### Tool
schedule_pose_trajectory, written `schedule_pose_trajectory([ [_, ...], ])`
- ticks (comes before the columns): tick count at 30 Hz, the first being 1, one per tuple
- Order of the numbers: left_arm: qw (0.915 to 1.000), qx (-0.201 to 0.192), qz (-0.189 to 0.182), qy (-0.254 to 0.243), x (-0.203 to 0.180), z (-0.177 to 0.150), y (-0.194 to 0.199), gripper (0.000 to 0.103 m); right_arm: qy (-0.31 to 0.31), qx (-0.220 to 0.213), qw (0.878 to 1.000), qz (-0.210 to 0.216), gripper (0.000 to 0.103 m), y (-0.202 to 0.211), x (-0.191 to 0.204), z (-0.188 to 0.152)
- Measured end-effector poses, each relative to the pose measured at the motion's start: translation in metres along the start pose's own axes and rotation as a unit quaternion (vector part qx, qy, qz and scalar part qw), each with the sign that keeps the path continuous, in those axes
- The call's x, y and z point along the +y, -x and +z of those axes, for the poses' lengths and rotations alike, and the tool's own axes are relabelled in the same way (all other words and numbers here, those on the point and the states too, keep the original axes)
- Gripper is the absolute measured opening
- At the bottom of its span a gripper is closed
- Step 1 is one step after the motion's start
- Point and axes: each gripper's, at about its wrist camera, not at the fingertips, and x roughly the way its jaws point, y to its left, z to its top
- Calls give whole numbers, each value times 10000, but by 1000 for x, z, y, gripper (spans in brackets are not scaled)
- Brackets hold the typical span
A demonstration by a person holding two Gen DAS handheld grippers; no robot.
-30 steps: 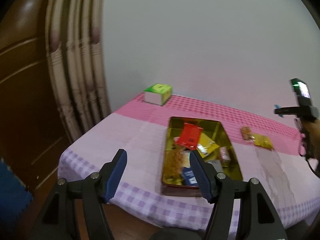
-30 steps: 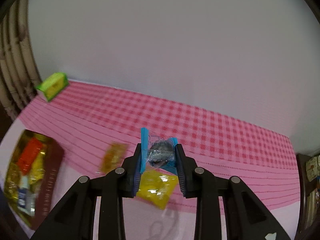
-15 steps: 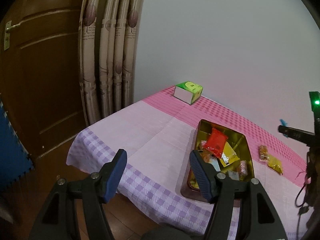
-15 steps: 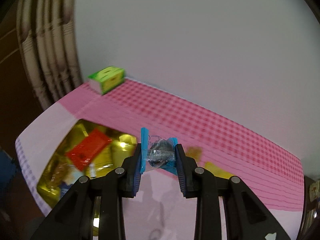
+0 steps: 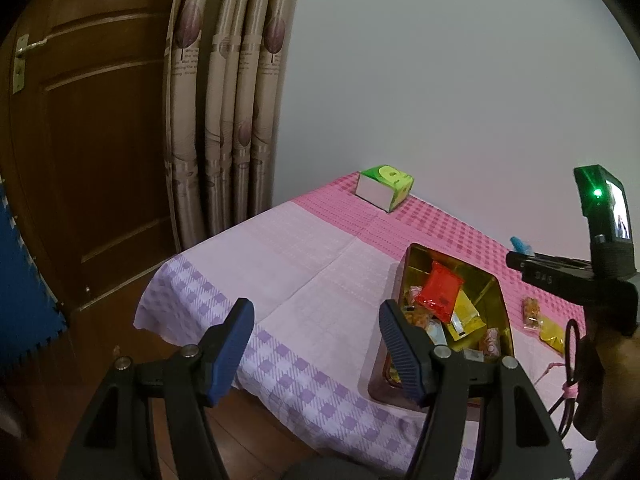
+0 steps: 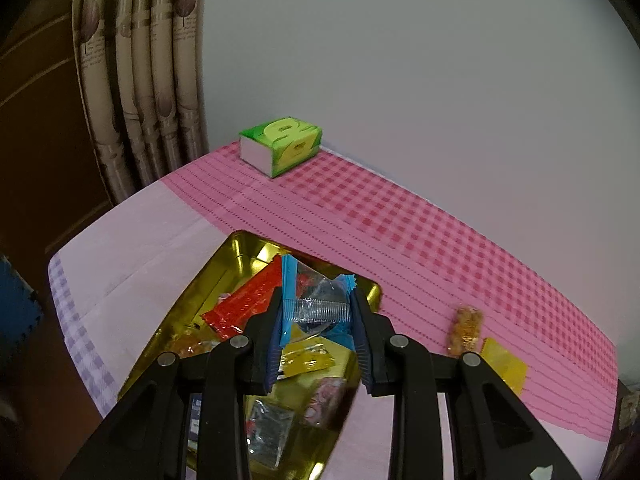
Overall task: Organize snacks
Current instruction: 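Carry the blue candy over the tin tray and open the right gripper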
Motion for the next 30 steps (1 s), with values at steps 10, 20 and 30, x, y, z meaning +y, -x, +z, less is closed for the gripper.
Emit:
schedule_pose_trajectory([
  [10,10000,69,-11,26,1,0,-5,66,159,162,9997,55,28,-20,16,-8],
  [20,9999,148,-22,42,3,-1,-9,66,204,379,9990,95,29,-34,19,-24],
  [30,9999,164,-20,7,1,-1,-8,66,211,619,9978,94,30,-51,18,-48],
])
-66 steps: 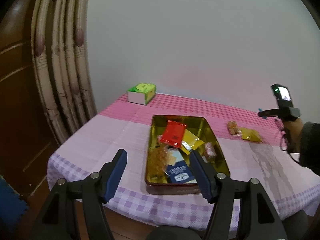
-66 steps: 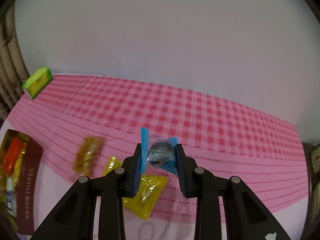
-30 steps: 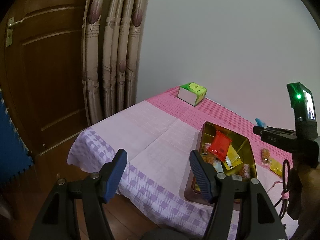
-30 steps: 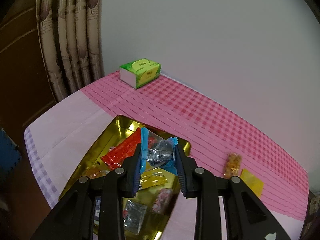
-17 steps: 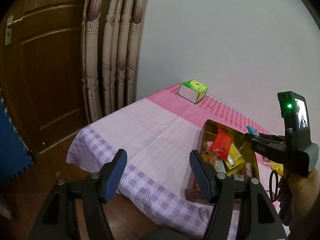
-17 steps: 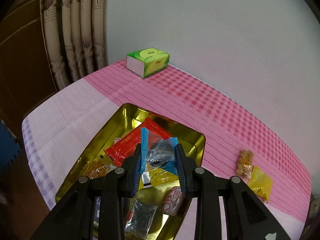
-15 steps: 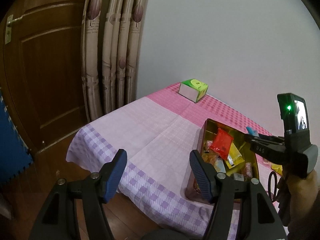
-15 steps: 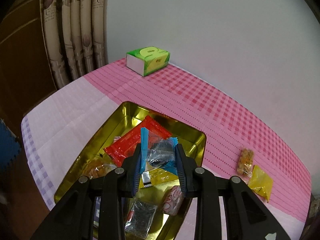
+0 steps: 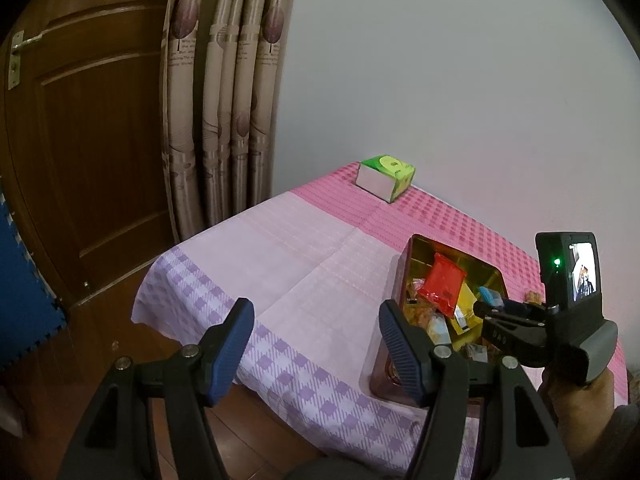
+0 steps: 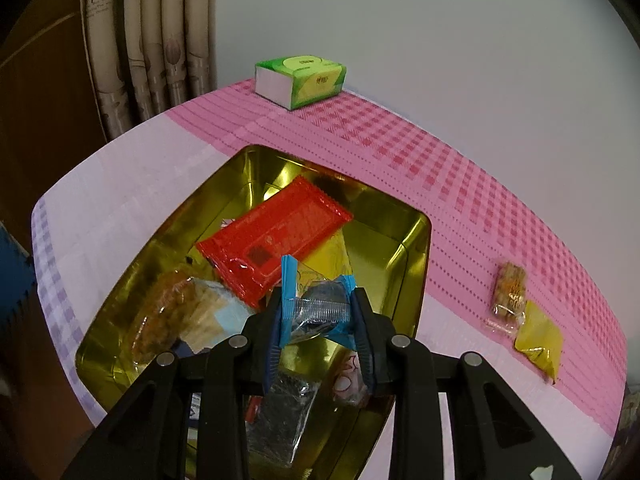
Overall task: Organize snacks
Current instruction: 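Carry the blue candy over the tin tray and open the right gripper, then grasp the clear printed snack packet with the left gripper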
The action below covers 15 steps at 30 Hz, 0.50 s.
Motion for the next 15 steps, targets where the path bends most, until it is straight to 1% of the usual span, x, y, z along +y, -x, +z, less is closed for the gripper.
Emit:
schedule_pose_trajectory([
  [4,9999,15,-4,-112,-4,-1,-1,66,-37,56,9999,81,33,-5,-1,-2],
  [6,9999,19,6,-171,-7,-2,-2,66,-146,35,9997,201,40,-7,-4,-4],
  [7,9998,11,2,-198,-7,-2,-2,66,-218,-19,9993,317,54,-4,-6,-6],
  [8,9997,5,5,-225,-8,-2,-2,66,-280,-111,9988,396,70,0,-9,-7],
  [10,9996,-34,11,-270,-10,-3,0,66,-404,-331,9971,560,82,15,-19,-14],
  [11,9996,-45,-11,-296,-12,-3,0,66,-469,-401,9960,649,82,20,-23,-17],
  [13,9993,-46,-89,-367,-16,-4,0,66,-772,-643,9903,964,82,44,-48,-36],
  [14,9989,-36,-196,-431,-20,-5,1,66,-851,-703,9889,998,86,51,-56,-44],
  [15,9982,-22,-323,-509,-25,-6,2,66,-1009,-779,9869,989,88,64,-74,-63],
])
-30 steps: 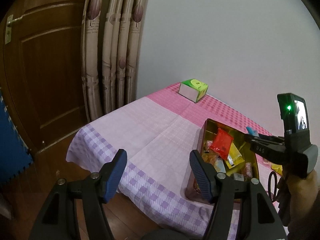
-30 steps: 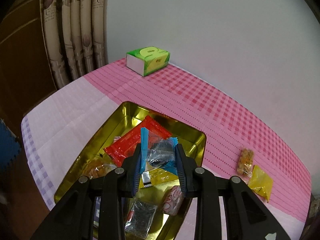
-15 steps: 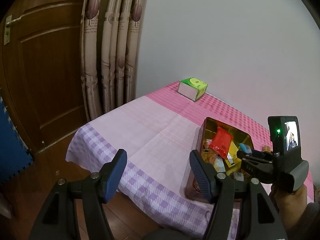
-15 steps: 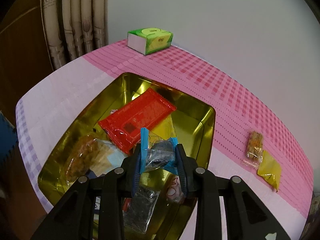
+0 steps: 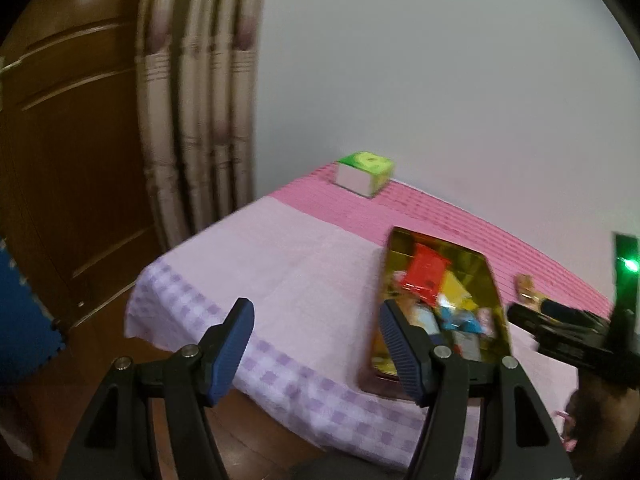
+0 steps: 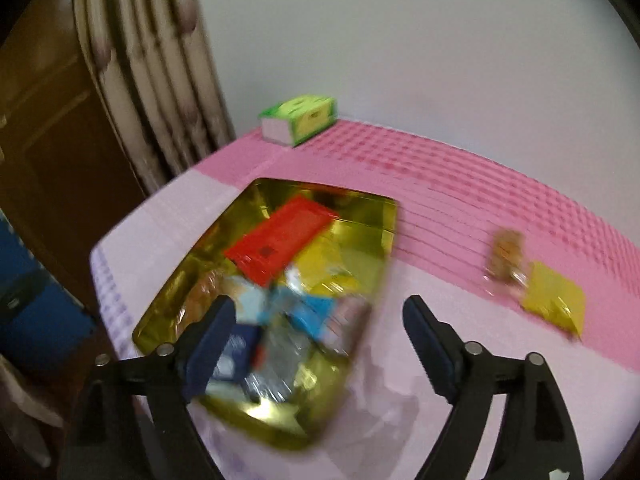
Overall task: Organize snacks
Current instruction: 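Grasp the clear printed snack packet with the left gripper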
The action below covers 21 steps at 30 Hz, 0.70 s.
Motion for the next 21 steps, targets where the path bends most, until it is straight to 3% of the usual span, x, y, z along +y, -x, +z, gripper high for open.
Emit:
schedule_pose_trajectory([
  [4,9954,-34,-636,-717,-42,-7,5,67,-317,-72,9980,-539,92,49,-69,-54],
  [9,9771,112,-1339,-1653,-120,-18,2,67,-1201,53,9857,-1182,93,102,-160,-129],
  [14,9634,401,-2171,-1523,-209,1,-31,67,-1915,-215,9706,-1440,95,153,-213,-182],
  [18,9586,833,-2323,-1422,-275,17,-82,67,-2161,-375,9671,-1288,96,167,-230,-181],
  [21,9549,1330,-2290,-1345,-315,21,-129,67,-2005,-611,9713,-1120,96,174,-226,-172],
])
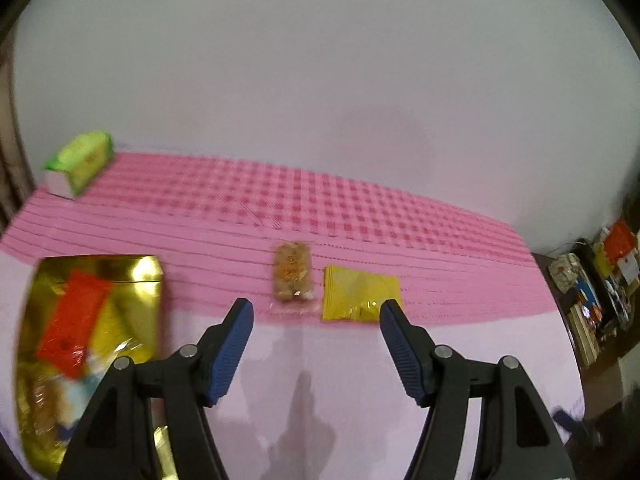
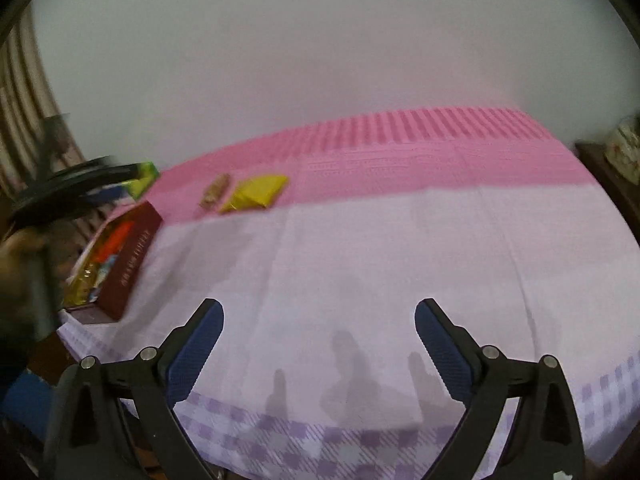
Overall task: Organize snacks
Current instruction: 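Grasp the clear printed snack packet with the left gripper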
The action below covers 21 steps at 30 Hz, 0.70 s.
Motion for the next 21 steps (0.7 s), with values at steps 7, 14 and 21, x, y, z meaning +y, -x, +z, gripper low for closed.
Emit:
schedule_pose_trajectory([
  [7,9969,689,376,-48,-2,21,-86,67,140,-60,9994,307,97,7,3,6],
  [14,9937,895,645,-184,0,27,-122,67,27,11,9991,418,98,4,-6,5],
  [21,9908,1117,738,-220,2,27,-141,50,103,79,9988,474,98,-1,-1,3],
])
